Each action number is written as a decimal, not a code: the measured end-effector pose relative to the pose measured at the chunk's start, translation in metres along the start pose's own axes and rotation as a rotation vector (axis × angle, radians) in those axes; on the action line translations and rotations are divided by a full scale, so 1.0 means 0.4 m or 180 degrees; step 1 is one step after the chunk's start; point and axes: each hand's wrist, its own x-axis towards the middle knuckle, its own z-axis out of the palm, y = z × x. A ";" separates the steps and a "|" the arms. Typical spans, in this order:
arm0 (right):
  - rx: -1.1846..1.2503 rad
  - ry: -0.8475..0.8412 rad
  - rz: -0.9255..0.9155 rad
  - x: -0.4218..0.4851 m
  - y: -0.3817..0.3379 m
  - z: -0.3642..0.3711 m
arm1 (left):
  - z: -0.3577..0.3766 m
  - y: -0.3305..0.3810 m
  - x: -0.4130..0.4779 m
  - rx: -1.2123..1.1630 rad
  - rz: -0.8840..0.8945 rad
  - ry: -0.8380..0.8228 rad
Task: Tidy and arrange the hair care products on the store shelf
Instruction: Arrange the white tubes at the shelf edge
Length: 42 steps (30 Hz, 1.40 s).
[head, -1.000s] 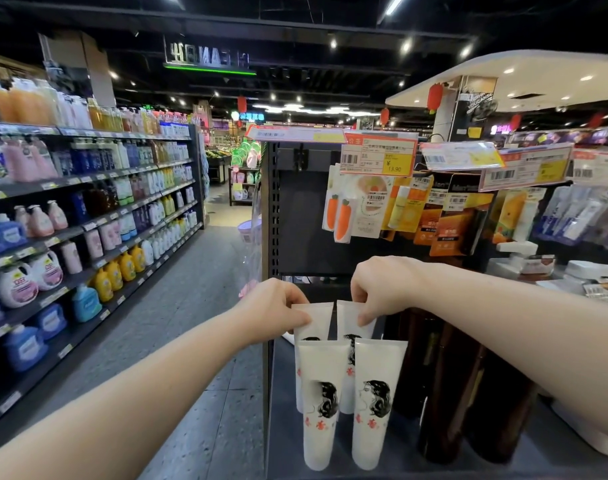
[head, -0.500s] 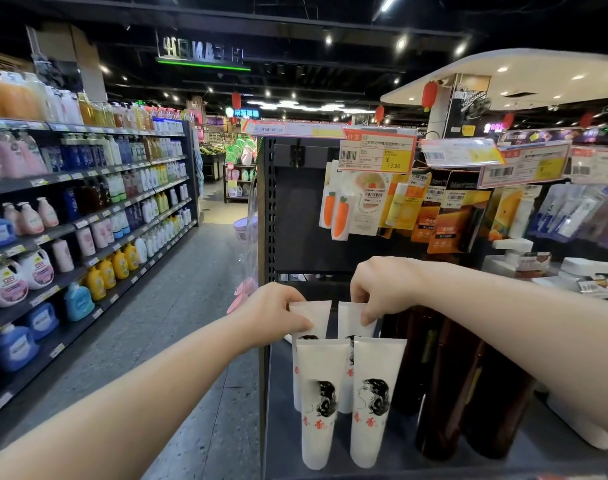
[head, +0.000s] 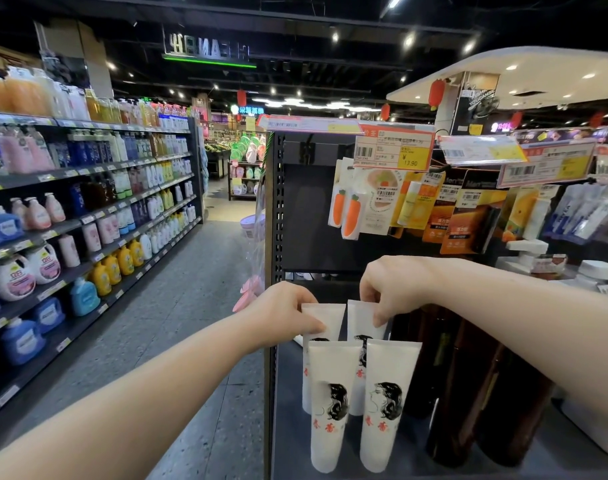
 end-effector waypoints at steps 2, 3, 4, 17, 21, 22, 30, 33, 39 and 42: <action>0.0094 -0.0051 -0.0028 0.000 0.002 -0.003 | 0.000 0.000 0.000 -0.0074 0.0011 -0.0063; 0.0156 -0.0055 -0.0060 0.000 0.004 -0.006 | -0.002 -0.003 0.001 -0.0114 0.0010 -0.0104; 0.0238 -0.0042 -0.0095 -0.001 0.007 -0.009 | -0.006 -0.006 0.001 -0.0155 0.0018 -0.0121; 0.0788 0.0622 -0.0204 0.103 -0.038 -0.036 | -0.021 -0.184 0.151 -0.0353 -0.0618 0.0809; 0.0621 0.0408 -0.0186 0.183 -0.054 -0.032 | 0.014 -0.254 0.203 -0.0187 -0.0936 0.0571; 0.0609 0.0354 -0.0188 0.200 -0.058 -0.031 | 0.021 -0.266 0.213 -0.0125 -0.0978 0.0522; 0.0523 0.0140 -0.0150 0.280 -0.064 -0.015 | 0.060 -0.331 0.274 -0.0009 -0.1521 0.0501; 0.0546 0.0109 -0.0129 0.287 -0.055 -0.008 | 0.073 -0.333 0.284 -0.0271 -0.1765 0.0428; 0.0571 0.0101 -0.0094 0.281 -0.036 -0.006 | 0.095 -0.333 0.295 -0.0839 -0.1673 0.0889; 0.0633 0.0140 -0.0106 0.272 -0.029 -0.012 | 0.101 -0.323 0.296 -0.1909 -0.1576 0.1305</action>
